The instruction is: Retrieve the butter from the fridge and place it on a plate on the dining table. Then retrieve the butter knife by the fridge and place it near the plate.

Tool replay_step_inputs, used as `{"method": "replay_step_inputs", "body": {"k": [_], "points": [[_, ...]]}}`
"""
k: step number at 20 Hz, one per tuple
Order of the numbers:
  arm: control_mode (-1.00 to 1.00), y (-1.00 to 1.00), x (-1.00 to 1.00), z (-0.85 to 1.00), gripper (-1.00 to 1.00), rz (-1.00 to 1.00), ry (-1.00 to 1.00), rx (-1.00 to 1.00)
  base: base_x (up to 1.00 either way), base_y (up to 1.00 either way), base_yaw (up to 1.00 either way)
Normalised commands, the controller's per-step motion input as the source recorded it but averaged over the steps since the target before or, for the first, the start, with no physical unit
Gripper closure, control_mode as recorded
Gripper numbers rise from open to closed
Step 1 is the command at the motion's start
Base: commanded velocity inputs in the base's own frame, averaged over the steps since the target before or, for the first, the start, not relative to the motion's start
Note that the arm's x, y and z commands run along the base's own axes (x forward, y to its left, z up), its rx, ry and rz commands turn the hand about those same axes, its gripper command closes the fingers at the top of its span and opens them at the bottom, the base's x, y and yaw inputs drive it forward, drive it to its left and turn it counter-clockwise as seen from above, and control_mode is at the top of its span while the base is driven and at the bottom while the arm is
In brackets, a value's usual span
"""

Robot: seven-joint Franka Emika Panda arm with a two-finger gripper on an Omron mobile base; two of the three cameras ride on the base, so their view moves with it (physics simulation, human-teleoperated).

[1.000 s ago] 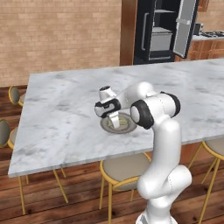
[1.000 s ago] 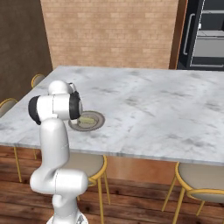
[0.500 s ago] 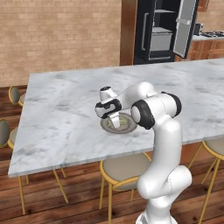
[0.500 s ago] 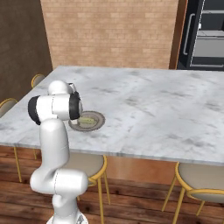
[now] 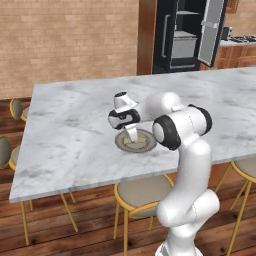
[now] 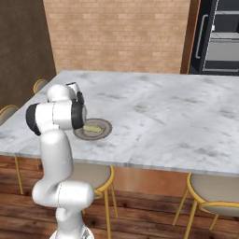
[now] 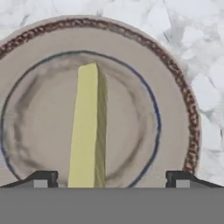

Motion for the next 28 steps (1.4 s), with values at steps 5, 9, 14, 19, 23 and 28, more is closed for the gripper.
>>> {"method": "replay_step_inputs", "body": {"k": [5,9,14,19,23,28], "points": [[-1.0,-0.24,-0.46,0.55,-1.0,0.08,0.01,0.03,0.0,0.0,0.0],[-1.0,-0.58,-0.74,0.09,-1.0,0.52,0.03,0.1,0.0,0.0,0.0],[-1.0,-0.2,-1.0,0.51,-1.0,0.63,0.01,0.0,0.0,0.0,0.0],[-1.0,-0.01,-1.0,0.96,-1.0,0.54,0.07,0.0,0.0,0.0,0.0],[-1.0,-0.04,-1.0,0.67,-1.0,0.56,0.04,0.03,0.0,0.0,0.0],[-1.0,-0.28,-1.0,0.34,-1.0,0.42,0.04,0.1,0.0,0.0,0.0]]}}
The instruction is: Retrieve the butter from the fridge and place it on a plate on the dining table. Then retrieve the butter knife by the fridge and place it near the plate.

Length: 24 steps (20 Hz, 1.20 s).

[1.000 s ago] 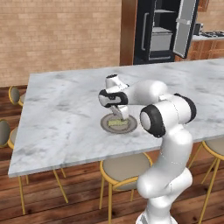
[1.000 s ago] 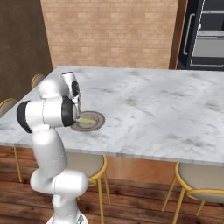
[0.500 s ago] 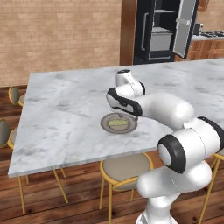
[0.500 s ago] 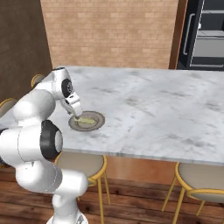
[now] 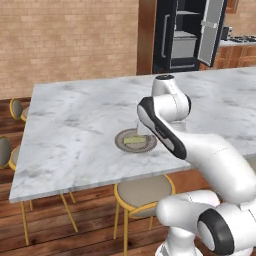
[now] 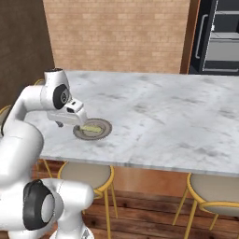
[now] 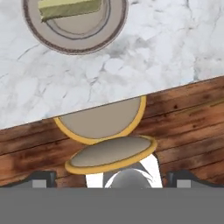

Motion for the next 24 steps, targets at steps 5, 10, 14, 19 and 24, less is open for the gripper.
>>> {"method": "replay_step_inputs", "body": {"k": [5,10,14,19,24], "points": [[-1.0,-0.39,-1.0,0.22,-1.0,0.32,0.0,0.16,0.0,0.0,0.0],[-1.0,-0.15,-0.96,0.21,-1.0,0.13,0.0,0.11,0.0,0.0,0.0],[-1.0,-0.06,-0.98,0.0,-1.0,0.09,-0.02,0.15,0.0,0.0,0.0],[-1.0,0.02,-0.4,0.0,-1.0,-0.03,-0.04,-0.11,0.0,0.0,0.0],[-1.0,0.0,0.12,0.0,-1.0,-0.23,0.21,-0.27,0.0,0.0,0.0]]}}
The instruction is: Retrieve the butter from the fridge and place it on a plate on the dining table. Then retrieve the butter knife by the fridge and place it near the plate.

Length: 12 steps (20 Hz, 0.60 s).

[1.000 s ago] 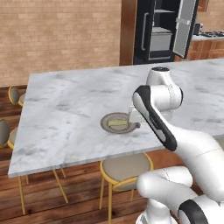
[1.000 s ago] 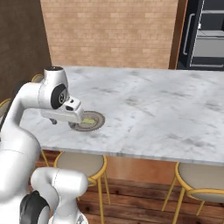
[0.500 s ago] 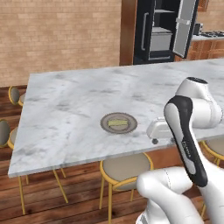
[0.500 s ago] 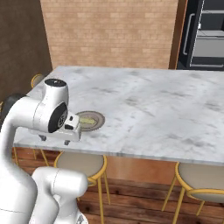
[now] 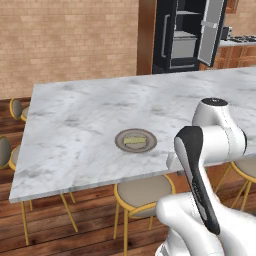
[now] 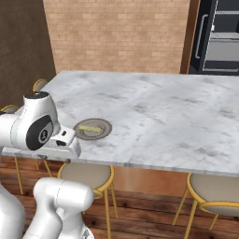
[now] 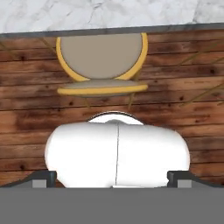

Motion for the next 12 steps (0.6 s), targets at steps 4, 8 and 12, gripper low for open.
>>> {"method": "replay_step_inputs", "body": {"k": [4,8,12], "points": [[-1.0,-0.11,0.36,0.02,-1.0,-0.19,0.29,-0.14,0.0,0.0,0.0],[-1.0,-0.27,0.25,0.01,-1.0,-0.13,0.19,-0.07,0.0,0.0,0.0],[-1.0,-0.16,0.0,-0.03,-1.0,-0.05,0.05,0.0,0.0,0.0,0.0]]}}
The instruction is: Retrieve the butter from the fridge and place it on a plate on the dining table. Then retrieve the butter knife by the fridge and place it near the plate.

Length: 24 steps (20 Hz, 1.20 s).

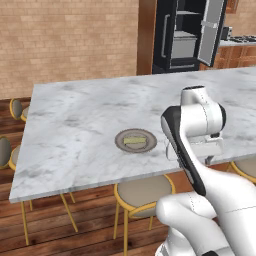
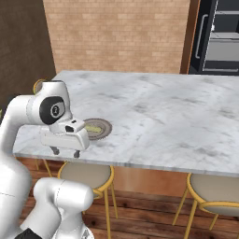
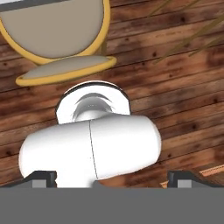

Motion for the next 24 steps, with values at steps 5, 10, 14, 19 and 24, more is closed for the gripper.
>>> {"method": "replay_step_inputs", "body": {"k": [5,10,14,19,24], "points": [[-1.0,0.0,0.0,0.0,-1.0,0.0,0.0,0.0,0.0,0.0,0.0],[1.0,0.0,0.0,0.0,-1.0,0.0,0.0,0.0,-0.13,-0.13,-0.19],[1.0,0.0,0.0,0.0,-1.0,0.0,0.0,0.0,-0.14,-0.48,-0.67],[1.0,0.0,0.0,0.0,-1.0,0.0,0.0,0.0,0.08,-0.97,-0.8],[1.0,0.0,0.0,0.0,-1.0,0.0,0.0,0.0,0.07,-0.98,-0.8]]}}
